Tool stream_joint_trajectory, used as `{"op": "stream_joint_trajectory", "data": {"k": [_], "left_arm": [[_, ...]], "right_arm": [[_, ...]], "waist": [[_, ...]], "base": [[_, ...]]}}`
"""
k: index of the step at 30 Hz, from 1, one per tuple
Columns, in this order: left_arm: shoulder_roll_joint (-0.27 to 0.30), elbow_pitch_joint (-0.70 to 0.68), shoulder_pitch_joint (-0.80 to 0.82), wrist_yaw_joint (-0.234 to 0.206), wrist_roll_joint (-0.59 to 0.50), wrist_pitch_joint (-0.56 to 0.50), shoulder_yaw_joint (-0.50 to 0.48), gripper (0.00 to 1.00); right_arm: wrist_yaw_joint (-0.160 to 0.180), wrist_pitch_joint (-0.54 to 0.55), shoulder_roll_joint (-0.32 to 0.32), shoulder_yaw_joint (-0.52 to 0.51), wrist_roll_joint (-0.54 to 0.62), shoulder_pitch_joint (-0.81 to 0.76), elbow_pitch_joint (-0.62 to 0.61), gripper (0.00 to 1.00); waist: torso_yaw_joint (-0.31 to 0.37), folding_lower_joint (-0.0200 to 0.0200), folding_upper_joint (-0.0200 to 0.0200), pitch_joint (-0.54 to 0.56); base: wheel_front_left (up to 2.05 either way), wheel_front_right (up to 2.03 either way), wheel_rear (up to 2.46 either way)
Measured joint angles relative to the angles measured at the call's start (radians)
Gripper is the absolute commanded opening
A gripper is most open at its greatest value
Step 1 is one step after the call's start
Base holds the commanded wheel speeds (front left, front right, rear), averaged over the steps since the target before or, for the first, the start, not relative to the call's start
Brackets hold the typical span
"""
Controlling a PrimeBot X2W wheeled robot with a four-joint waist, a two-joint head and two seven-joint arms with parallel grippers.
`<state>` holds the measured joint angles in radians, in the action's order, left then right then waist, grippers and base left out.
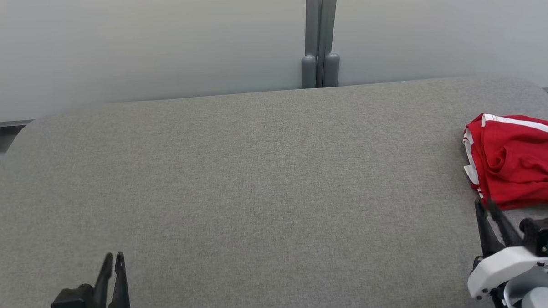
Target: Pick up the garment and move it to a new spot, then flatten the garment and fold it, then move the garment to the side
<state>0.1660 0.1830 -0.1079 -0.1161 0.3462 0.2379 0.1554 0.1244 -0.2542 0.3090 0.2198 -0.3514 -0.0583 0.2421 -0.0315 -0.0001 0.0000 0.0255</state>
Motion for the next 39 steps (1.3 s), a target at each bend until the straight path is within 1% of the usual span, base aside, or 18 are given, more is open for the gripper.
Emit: {"op": "stream_joint_trajectory", "data": {"k": [5,10,11,19,26,39], "left_arm": [[-0.032,0.045,-0.02,0.002,0.003,-0.001,0.014,0.0],[-0.032,0.053,-0.019,0.008,0.042,-0.019,0.002,0.0],[-0.034,0.058,-0.018,0.011,0.073,-0.028,-0.004,0.0],[-0.045,0.061,-0.014,0.03,0.192,-0.059,-0.025,0.0],[-0.049,0.064,-0.004,0.046,0.261,-0.08,-0.039,0.0],[-0.06,0.069,0.021,0.077,0.412,-0.125,-0.074,0.0]], "right_arm": [[-0.001,0.003,-0.052,0.017,-0.003,-0.039,0.042,0.0],[-0.01,0.017,-0.057,0.001,-0.044,-0.04,0.044,0.0],[-0.013,0.025,-0.06,-0.008,-0.074,-0.037,0.044,0.0],[-0.036,0.054,-0.081,-0.034,-0.19,-0.032,0.044,0.0],[-0.046,0.079,-0.093,-0.058,-0.261,-0.026,0.044,0.0],[-0.081,0.128,-0.122,-0.107,-0.414,-0.004,0.044,0.0]], "waist": [[0.0,0.0,0.0,0.0],[0.002,0.0,0.0,-0.001],[0.002,0.0,0.0,-0.002],[0.005,0.0,0.0,-0.004],[0.007,0.0,0.0,-0.006],[0.011,0.0,0.0,-0.009]], "base": [[0.0,0.0,0.0],[0.0,0.0,0.0],[0.0,0.0,0.0],[0.0,0.0,0.0],[0.0,0.0,0.0],[0.0,0.0,0.0]]}}
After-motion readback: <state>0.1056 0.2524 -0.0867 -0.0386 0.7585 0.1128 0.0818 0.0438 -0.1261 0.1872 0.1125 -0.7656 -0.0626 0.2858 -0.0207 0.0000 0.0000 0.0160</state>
